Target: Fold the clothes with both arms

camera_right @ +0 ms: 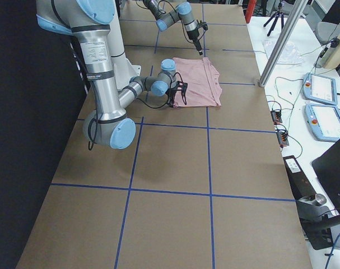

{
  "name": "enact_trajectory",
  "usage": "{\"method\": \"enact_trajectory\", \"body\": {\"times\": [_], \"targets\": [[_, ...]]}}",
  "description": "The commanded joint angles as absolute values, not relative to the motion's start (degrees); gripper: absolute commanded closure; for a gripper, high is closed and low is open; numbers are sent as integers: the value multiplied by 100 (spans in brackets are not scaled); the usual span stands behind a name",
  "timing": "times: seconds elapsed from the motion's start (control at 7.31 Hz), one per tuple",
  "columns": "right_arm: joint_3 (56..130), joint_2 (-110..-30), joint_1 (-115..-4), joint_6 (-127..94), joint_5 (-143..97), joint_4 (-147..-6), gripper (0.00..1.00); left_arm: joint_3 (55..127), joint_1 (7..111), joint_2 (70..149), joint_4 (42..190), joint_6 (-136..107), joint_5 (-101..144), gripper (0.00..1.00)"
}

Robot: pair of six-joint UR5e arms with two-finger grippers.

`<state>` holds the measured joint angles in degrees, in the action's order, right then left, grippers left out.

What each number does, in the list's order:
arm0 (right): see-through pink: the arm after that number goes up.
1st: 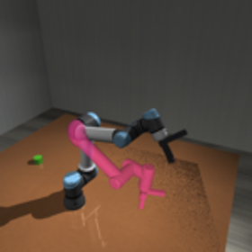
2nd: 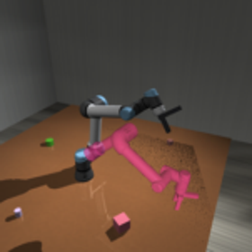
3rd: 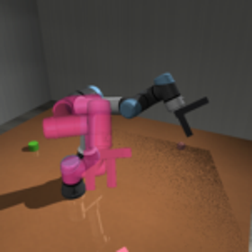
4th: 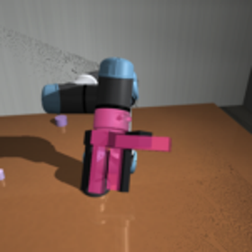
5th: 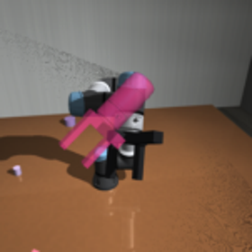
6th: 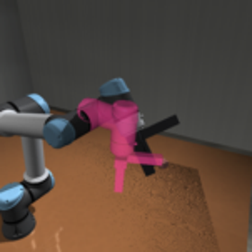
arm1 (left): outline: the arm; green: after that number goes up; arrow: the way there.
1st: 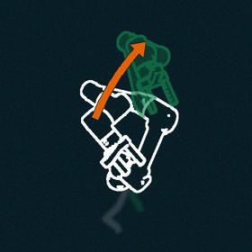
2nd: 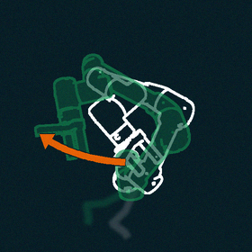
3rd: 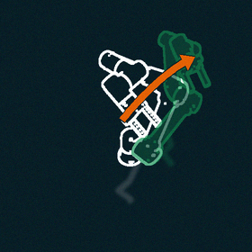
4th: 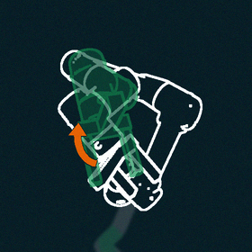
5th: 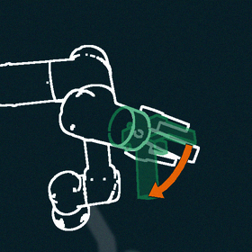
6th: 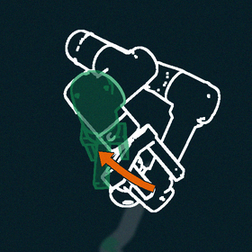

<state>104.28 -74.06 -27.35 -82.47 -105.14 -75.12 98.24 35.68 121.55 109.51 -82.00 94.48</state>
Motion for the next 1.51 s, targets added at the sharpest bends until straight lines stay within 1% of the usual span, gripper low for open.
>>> {"method": "enact_trajectory", "body": {"times": [0.0, 0.27, 0.41, 0.68, 0.96, 1.23, 1.37], "targets": [[10477, -7409, -2733, -8244, -10512, -7532, 100, 9817, 3560, 12164, 10951, -8200, 9448, 0], [10520, -7496, -2733, -8244, -10520, -7532, 100, 9817, 3551, 12190, 10951, -8200, 9448, 0], [10782, -7767, -2559, -8262, -10651, -7532, 100, 9852, 3551, 12199, 10951, -8200, 9448, 0], [11729, -8758, -1719, -8445, -10644, -7532, 100, 9914, 3533, 12191, 10951, -8209, 9448, 0], [12110, -8903, -647, -9287, -10635, -7541, 100, 9984, 3524, 12155, 10942, -8209, 9448, 0], [12199, -8868, 251, -9999, -10530, -7532, 100, 10002, 3489, 12146, 10942, -8209, 9448, 0], [12338, -8868, 324, -10019, -10538, -7532, 87, 9993, 3481, 12146, 10951, -8209, 9448, 0]]}}
